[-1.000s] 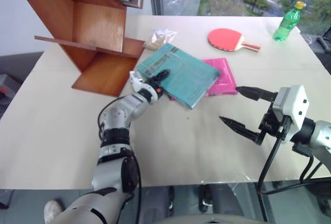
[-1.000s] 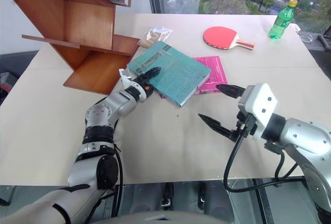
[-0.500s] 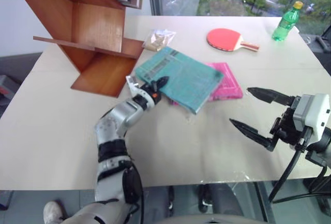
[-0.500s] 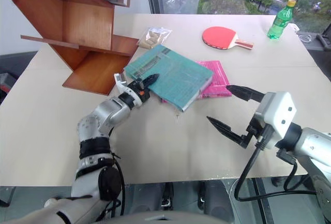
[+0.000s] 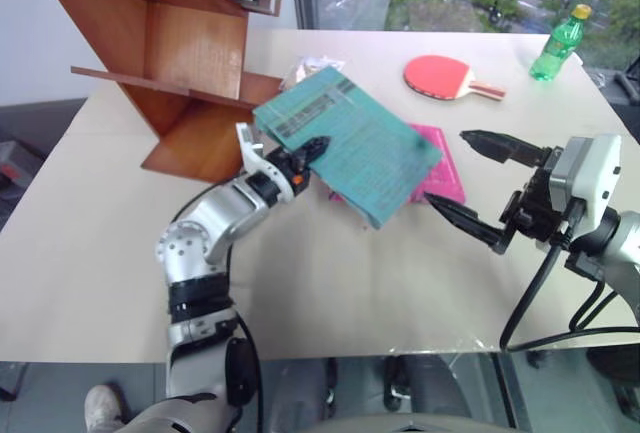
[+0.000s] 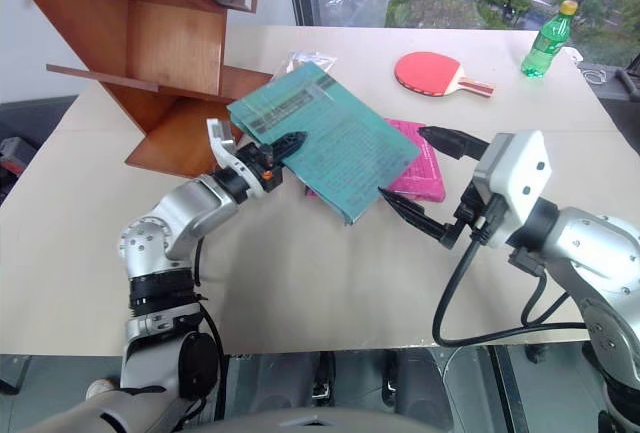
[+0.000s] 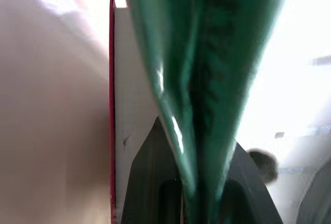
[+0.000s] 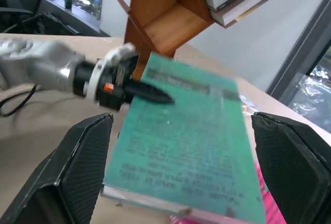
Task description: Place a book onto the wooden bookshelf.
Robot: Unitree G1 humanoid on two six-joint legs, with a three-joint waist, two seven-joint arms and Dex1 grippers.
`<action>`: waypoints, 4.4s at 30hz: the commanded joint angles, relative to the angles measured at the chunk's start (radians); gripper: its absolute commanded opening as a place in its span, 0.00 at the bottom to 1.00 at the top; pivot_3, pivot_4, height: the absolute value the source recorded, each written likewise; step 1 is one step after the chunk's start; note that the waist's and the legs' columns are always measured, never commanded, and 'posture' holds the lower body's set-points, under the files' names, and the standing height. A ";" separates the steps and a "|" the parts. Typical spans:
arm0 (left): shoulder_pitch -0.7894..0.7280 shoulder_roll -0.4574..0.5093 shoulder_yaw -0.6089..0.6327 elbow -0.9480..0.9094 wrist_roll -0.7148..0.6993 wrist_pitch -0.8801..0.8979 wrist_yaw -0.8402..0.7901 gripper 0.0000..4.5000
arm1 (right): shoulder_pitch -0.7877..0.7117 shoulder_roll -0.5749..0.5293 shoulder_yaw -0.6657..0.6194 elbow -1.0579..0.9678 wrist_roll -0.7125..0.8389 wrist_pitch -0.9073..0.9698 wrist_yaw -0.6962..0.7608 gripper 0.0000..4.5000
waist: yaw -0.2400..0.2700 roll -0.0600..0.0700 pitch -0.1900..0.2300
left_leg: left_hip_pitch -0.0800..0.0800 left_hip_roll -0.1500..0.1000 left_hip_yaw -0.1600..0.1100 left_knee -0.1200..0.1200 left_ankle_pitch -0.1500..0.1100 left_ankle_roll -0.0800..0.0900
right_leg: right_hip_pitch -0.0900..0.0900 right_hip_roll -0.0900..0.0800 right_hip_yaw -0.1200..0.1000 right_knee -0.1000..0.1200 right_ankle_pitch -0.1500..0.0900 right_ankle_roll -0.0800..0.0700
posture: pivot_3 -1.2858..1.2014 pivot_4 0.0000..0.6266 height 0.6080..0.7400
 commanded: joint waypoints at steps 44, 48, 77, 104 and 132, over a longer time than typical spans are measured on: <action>-0.054 -0.103 0.164 0.257 0.220 -0.047 -0.179 0.01 | 0.083 -0.019 -0.061 -0.042 0.007 -0.024 -0.012 0.97 | -0.014 0.001 -0.002 | 0.004 0.002 0.001 -0.001 0.000 0.000 | 0.001 0.001 0.003 0.002 -0.002 0.002 | 0.52 0.24 1.00; -0.037 -0.115 0.138 0.230 0.241 -0.048 -0.182 0.29 | 0.081 -0.015 -0.051 -0.035 -0.002 -0.031 -0.002 0.97 | -0.014 0.001 -0.002 | 0.004 0.002 0.001 -0.001 0.000 0.000 | 0.001 0.001 0.003 0.002 -0.002 0.003 | 0.52 0.24 1.00; -0.051 -0.029 0.217 0.276 0.126 0.025 -0.215 0.02 | 0.098 -0.015 -0.053 -0.037 -0.008 -0.041 0.003 0.97 | -0.014 0.001 -0.003 | 0.007 0.002 0.001 -0.001 0.000 0.000 | 0.003 0.002 0.003 0.002 -0.003 0.004 | 0.52 0.24 1.00; -0.219 1.065 -0.165 -0.319 1.129 -0.903 -1.295 0.02 | 0.000 0.036 0.019 0.141 -0.057 -0.163 0.101 0.97 | -0.013 0.007 0.005 | -0.001 0.004 0.004 -0.006 0.001 -0.002 | -0.008 0.006 0.001 -0.002 -0.002 0.002 | 0.52 0.24 1.00; -0.337 1.171 -0.353 0.384 1.586 -1.294 -1.391 0.52 | -0.225 0.081 0.133 0.175 -0.110 -0.195 0.153 0.97 | -0.016 0.004 0.006 | -0.004 0.005 0.012 -0.003 0.000 -0.001 | -0.015 0.007 0.008 0.005 -0.003 0.004 | 0.52 0.24 1.00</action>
